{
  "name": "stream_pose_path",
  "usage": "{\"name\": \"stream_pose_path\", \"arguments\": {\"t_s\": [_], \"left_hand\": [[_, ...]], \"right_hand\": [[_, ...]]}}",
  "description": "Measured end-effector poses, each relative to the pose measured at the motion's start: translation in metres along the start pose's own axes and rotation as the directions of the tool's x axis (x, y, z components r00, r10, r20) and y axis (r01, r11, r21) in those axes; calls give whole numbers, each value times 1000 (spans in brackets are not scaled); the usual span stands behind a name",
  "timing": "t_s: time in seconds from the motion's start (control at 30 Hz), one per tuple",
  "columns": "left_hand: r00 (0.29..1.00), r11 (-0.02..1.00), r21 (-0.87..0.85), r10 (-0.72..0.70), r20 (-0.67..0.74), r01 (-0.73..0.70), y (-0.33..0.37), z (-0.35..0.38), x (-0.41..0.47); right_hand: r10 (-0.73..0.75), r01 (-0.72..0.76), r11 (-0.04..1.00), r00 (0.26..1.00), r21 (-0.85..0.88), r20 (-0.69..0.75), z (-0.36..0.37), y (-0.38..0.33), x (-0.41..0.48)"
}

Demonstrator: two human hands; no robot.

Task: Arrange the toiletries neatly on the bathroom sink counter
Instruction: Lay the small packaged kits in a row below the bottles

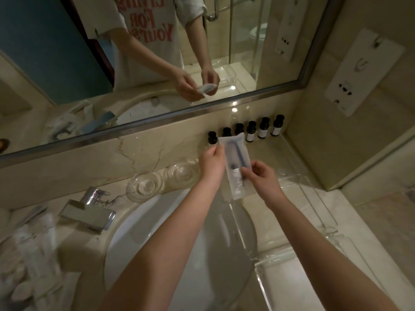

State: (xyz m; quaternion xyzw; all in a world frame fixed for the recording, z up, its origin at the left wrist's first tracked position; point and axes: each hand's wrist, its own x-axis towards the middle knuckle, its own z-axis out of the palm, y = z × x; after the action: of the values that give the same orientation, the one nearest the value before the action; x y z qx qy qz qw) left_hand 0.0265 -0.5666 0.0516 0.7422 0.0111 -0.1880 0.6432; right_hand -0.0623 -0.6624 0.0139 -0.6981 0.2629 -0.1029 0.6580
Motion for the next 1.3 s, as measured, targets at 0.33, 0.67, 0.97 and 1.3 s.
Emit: {"name": "stream_pose_path", "arguments": {"t_s": [0.33,0.67,0.97,1.3], "left_hand": [[913,438,817,21,408,-375,-57,-18,16],[902,373,834,18,432,-407,-69,-12,15],[904,397,824,32,427,-403,-68,-13,15],[905,385,831,26,425,-402,-67,-14,13]], "right_hand": [[150,-233,869,965,-437,-217,-33,23,45],[-24,-142,648,978,-748,-206,-13,25,48],[-322,49,483,938,-874,-125,-12,39,37],[-264,91,437,964,-895,-31,-5,36,33]]}}
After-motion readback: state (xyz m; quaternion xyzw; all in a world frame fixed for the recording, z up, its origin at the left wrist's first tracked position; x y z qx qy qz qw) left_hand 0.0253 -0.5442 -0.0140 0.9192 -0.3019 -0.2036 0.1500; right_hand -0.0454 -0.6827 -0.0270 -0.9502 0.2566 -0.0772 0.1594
